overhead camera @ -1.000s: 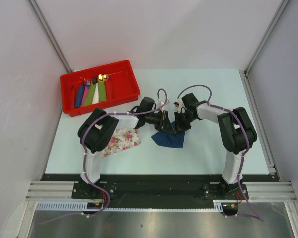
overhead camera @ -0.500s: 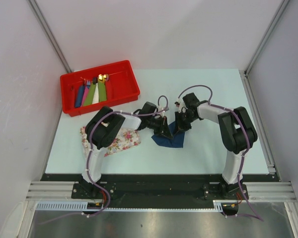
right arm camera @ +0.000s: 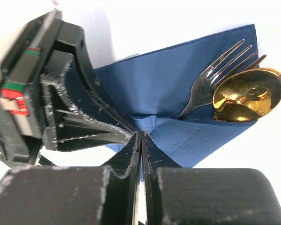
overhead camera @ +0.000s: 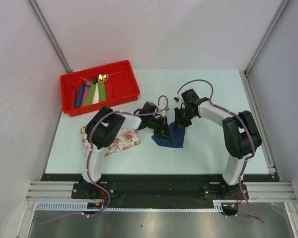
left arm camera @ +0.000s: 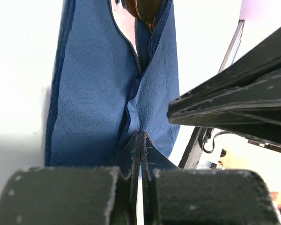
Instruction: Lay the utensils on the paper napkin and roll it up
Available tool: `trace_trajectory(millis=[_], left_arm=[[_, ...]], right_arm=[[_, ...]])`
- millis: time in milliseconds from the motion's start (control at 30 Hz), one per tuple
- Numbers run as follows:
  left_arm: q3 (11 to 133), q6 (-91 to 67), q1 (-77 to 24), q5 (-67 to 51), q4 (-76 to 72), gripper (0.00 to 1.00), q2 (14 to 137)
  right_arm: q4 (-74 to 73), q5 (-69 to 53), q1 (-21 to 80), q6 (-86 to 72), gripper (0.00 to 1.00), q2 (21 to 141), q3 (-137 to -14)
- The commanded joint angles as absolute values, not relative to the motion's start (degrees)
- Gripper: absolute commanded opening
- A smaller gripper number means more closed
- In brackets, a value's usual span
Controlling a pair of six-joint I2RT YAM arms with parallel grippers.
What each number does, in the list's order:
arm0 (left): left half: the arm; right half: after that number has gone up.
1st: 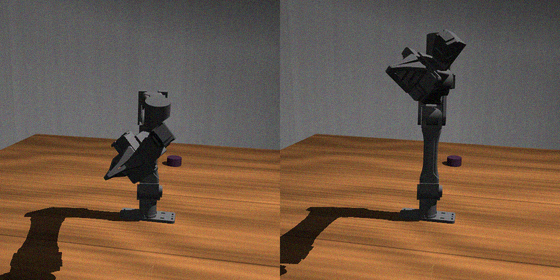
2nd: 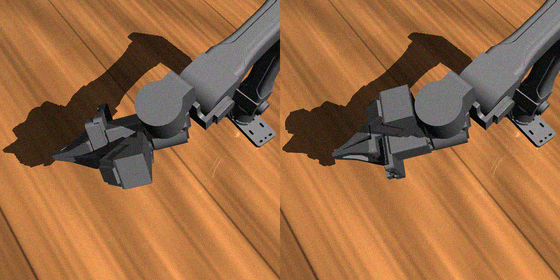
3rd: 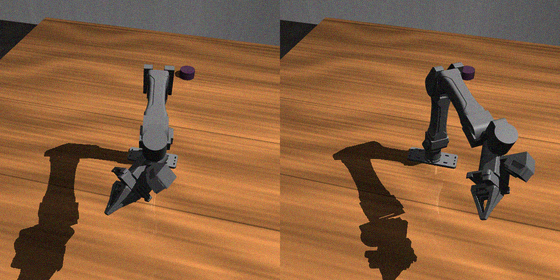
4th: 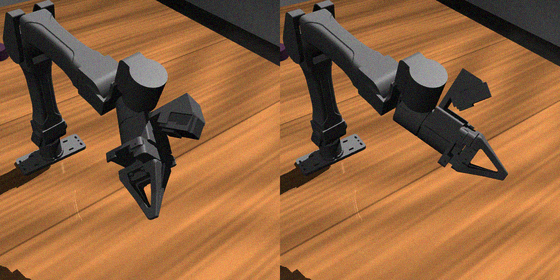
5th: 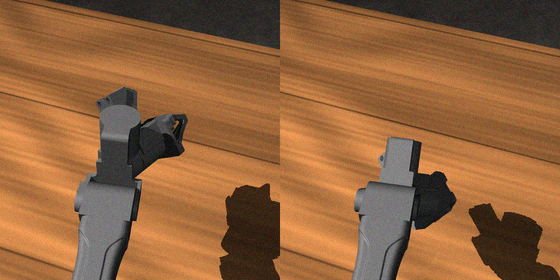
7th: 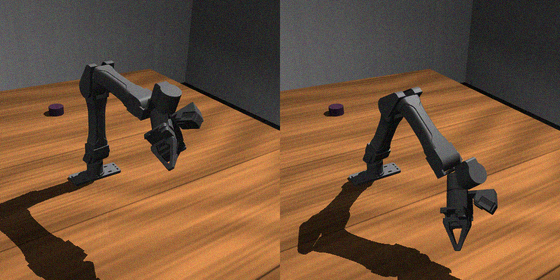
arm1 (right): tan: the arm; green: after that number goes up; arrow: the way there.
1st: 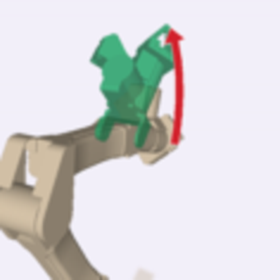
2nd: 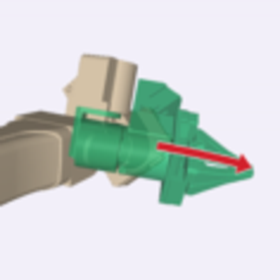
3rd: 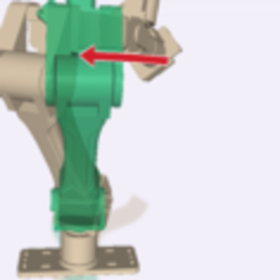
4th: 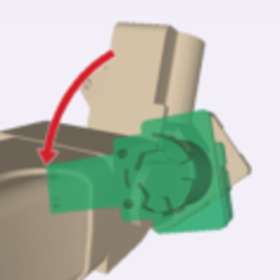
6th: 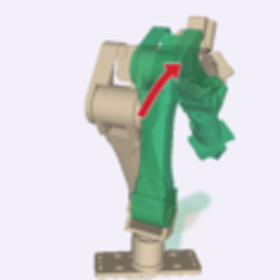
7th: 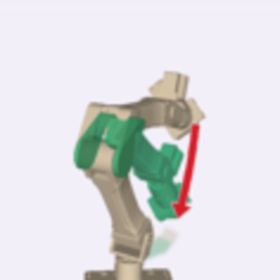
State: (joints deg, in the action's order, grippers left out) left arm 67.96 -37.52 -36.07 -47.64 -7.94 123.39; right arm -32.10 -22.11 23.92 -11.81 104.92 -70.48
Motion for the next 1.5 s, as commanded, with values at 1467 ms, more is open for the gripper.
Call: trace_trajectory(millis=[1467], left_arm=[[67.3,-35.6,-38.2,-39.6,-7.3,0.02,127.0]], right_arm=[[-33.0,-24.9,21.8,-9.8,0.18,102.9,-70.6]])
